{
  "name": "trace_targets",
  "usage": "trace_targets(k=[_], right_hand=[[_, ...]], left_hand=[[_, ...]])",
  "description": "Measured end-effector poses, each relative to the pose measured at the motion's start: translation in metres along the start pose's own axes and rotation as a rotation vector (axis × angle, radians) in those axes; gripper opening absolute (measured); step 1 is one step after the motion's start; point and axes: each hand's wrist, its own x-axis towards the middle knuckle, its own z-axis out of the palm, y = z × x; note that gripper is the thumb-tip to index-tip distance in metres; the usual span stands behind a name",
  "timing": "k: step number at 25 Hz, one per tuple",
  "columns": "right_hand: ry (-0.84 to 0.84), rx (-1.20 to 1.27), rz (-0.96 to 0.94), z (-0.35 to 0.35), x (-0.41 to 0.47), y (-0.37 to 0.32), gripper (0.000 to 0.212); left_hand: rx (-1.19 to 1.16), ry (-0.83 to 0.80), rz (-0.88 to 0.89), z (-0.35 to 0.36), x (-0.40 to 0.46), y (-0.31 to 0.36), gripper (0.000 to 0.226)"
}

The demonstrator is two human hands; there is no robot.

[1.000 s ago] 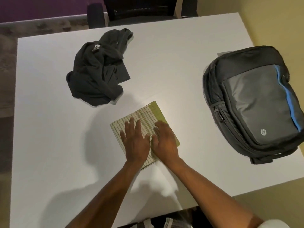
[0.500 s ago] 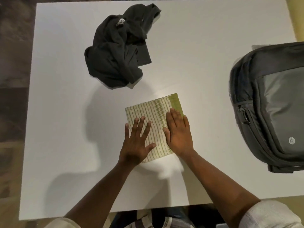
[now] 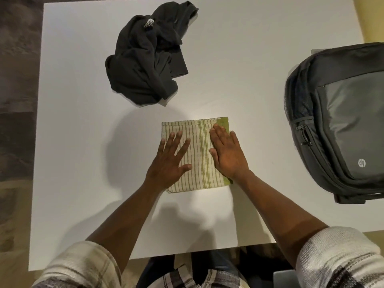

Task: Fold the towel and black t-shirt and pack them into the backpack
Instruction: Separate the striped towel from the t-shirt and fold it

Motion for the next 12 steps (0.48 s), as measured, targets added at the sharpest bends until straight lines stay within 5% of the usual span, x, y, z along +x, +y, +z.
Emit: trace_targets(k=[12], right_hand=[[-0.029,-0.039,-0.083,0.016,-0.111,-0.017,0.053]], left_hand=[[-0.142,0.061,0.049,0.007,-0.088,0.008,0.057]])
